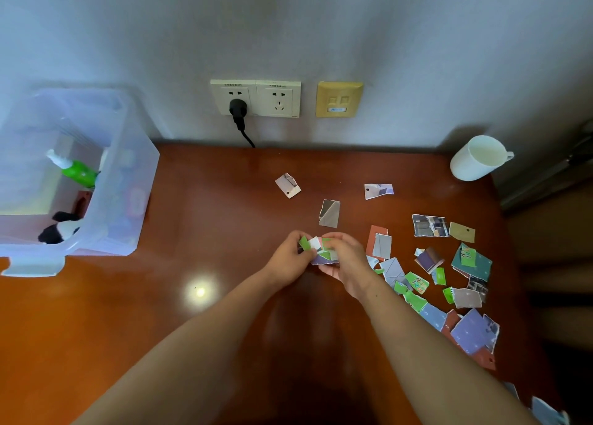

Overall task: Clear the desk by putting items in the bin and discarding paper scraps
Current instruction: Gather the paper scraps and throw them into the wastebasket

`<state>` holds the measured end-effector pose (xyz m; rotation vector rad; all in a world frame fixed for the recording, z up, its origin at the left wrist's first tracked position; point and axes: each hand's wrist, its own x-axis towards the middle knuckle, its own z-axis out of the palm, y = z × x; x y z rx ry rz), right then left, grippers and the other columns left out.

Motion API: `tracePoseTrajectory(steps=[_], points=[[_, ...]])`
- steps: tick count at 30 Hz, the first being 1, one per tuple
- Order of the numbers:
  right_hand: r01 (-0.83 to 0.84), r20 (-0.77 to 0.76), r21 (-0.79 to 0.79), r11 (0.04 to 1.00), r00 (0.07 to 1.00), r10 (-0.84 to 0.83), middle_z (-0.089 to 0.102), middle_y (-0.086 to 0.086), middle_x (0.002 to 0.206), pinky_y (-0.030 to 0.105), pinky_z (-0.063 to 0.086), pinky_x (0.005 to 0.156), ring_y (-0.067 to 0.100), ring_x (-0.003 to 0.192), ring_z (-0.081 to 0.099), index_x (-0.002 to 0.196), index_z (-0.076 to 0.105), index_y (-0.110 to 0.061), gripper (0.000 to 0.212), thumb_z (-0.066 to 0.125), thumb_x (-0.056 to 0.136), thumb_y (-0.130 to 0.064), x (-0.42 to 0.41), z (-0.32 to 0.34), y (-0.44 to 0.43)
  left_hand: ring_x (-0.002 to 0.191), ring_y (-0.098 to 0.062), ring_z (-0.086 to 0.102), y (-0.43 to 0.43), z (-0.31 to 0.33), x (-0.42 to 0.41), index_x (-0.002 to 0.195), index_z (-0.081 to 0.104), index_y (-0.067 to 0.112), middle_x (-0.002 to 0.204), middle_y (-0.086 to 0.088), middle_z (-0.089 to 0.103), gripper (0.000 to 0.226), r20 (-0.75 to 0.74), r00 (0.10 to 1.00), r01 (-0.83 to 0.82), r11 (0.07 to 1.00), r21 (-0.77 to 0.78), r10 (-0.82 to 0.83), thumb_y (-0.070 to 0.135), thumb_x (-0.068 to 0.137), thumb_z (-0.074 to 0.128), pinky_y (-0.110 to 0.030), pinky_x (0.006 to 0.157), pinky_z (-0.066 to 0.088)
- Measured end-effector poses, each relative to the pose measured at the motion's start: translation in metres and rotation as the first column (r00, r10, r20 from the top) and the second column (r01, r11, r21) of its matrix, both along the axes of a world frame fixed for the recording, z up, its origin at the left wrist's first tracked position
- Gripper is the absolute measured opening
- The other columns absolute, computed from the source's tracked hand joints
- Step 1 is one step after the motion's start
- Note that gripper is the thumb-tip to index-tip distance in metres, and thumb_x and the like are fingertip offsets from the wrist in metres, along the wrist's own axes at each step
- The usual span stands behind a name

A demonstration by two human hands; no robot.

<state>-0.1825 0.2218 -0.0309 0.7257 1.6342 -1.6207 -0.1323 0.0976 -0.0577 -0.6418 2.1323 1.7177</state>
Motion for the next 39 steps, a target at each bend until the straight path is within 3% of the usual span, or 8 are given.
tracePoseTrajectory(steps=[5,8,10,14,18,30,34,39], points=[[0.001,0.064,-0.009,1.0,0.998,0.0,0.066,0.008,0.092,0.029,0.055,0.063,0.016,0.076,0.063,0.095,0.062,-0.014,0.012,0.069,0.086,-0.009,-0.002,0.001,-0.002,0.096,-0.016,0.063,0.003,0.001,-0.001,0.112,0.046,0.021,0.105,0.001,0.064,0.035,-0.027,0.995,0.099,0.993,-0.057,-0.101,0.027,0.086,0.07,-0.036,0.086,0.052],[0.089,0.057,-0.03,0.996,0.995,-0.087,0.06,0.006,0.073,0.024,0.051,0.056,0.011,0.053,0.052,0.096,0.061,-0.011,0.019,0.054,0.088,0.004,-0.003,0.001,-0.002,0.083,-0.011,0.058,0.005,0.004,-0.003,0.116,0.045,0.02,0.099,-0.003,0.063,0.05,-0.017,1.0,0.023,0.999,0.049,-0.022,0.031,0.08,0.077,-0.03,0.079,0.05],[0.097,0.027,0.027,0.995,0.995,-0.098,0.061,0.006,0.083,0.031,0.056,0.063,0.016,0.068,0.059,0.097,0.064,-0.011,0.024,0.048,0.088,0.005,-0.004,0.0,0.001,0.076,-0.008,0.052,0.004,0.004,-0.004,0.116,0.045,0.021,0.086,0.002,0.057,0.047,-0.012,0.999,-0.031,0.998,0.048,0.032,0.036,0.082,0.074,-0.024,0.074,0.044],[0.028,-0.011,0.265,0.964,1.0,-0.026,0.058,0.002,0.088,0.04,0.053,0.084,0.023,0.089,0.057,0.075,0.064,-0.018,0.029,0.044,0.086,-0.001,-0.01,-0.008,0.009,0.077,-0.012,0.057,-0.003,-0.005,-0.006,0.104,0.053,0.027,0.086,0.005,0.061,0.01,0.017,0.999,-0.043,0.99,-0.137,0.046,0.032,0.096,0.054,-0.029,0.074,0.045],[-0.042,0.049,0.23,0.972,0.998,0.032,0.05,0.006,0.062,0.028,0.042,0.059,0.016,0.057,0.047,0.062,0.048,-0.012,0.032,0.049,0.088,-0.031,-0.012,-0.011,0.012,0.078,-0.011,0.055,-0.005,-0.007,-0.008,0.104,0.056,0.03,0.079,0.01,0.056,0.016,0.064,0.99,0.14,0.915,-0.379,-0.125,0.026,0.089,0.06,-0.027,0.067,0.039],[-0.208,-0.149,0.394,0.895,0.947,0.285,0.04,0.006,0.058,0.03,0.04,0.061,0.018,0.059,0.04,0.058,0.045,-0.012,0.032,0.062,0.085,-0.012,-0.012,-0.023,0.014,0.075,-0.015,0.055,0.002,-0.013,-0.017,0.082,0.056,0.027,0.09,0.009,0.045,0.017,0.083,0.958,0.272,0.769,-0.579,-0.276,0.035,0.08,0.071,-0.026,0.061,0.037],[-0.192,-0.206,0.399,0.897,0.934,0.291,0.038,0.002,0.06,0.029,0.039,0.061,0.016,0.059,0.038,0.06,0.041,-0.013,0.033,0.064,0.083,-0.007,-0.019,-0.024,0.011,0.073,-0.018,0.055,-0.001,-0.014,-0.021,0.072,0.048,0.025,0.079,0.006,0.054,0.022,0.064,0.973,0.226,0.852,-0.472,-0.222,0.032,0.083,0.066,-0.029,0.06,0.039],[-0.139,-0.305,0.423,0.895,0.909,0.285,0.061,0.0,0.081,0.026,0.045,0.063,0.016,0.076,0.056,0.074,0.055,-0.016,0.019,0.071,0.079,-0.007,-0.041,-0.023,0.003,0.061,-0.02,0.058,-0.005,-0.004,-0.039,0.071,0.038,0.017,0.075,-0.009,0.064,0.024,0.076,0.98,-0.184,0.983,0.014,0.183,0.004,0.085,0.053,-0.03,0.054,0.048]])
